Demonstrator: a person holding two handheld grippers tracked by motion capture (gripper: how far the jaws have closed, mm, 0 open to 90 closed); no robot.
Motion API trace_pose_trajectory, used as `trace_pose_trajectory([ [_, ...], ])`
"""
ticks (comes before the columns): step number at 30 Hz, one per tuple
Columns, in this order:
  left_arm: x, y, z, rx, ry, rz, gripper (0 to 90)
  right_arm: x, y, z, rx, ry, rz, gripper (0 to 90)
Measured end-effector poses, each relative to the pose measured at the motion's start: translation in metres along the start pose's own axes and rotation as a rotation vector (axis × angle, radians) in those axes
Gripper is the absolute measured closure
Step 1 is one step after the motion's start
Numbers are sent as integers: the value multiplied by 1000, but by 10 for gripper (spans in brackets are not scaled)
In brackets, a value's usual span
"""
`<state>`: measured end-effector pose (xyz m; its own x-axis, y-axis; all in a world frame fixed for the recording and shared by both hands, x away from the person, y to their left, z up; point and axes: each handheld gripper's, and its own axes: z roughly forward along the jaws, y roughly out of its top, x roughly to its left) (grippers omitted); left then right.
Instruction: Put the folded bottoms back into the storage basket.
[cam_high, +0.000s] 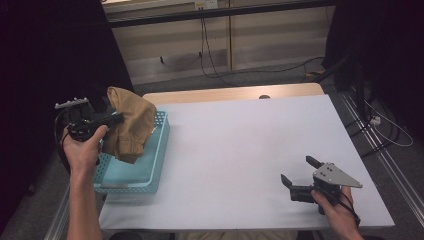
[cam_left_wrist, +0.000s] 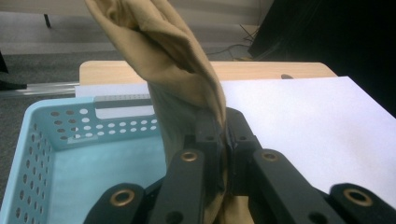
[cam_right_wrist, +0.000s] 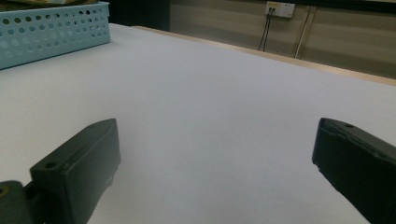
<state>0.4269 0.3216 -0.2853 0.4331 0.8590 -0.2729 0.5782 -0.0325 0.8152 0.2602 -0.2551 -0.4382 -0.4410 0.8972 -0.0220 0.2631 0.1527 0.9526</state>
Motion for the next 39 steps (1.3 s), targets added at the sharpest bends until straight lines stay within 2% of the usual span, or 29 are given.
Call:
trace_pose_trajectory([
  [7,-8,-1,-2,17,-12,10,864,0,0,0,0,-5,-1,7],
  [9,-12,-1,-3,9,-6,7,865,-1,0,0,0,-7,-1,7],
  [15,-18,-7,-3,37,9,30,865,-1,0,1,6,-10,0,7],
  [28,-17,-14,7,71,11,21,865,-1,0,0,2,-8,-3,7],
  [34,-11,-19,11,80,5,-12,864,-1,0,0,0,-6,-2,7],
  [39,-9,-23,19,104,9,-21,864,0,0,1,2,-2,-4,7],
])
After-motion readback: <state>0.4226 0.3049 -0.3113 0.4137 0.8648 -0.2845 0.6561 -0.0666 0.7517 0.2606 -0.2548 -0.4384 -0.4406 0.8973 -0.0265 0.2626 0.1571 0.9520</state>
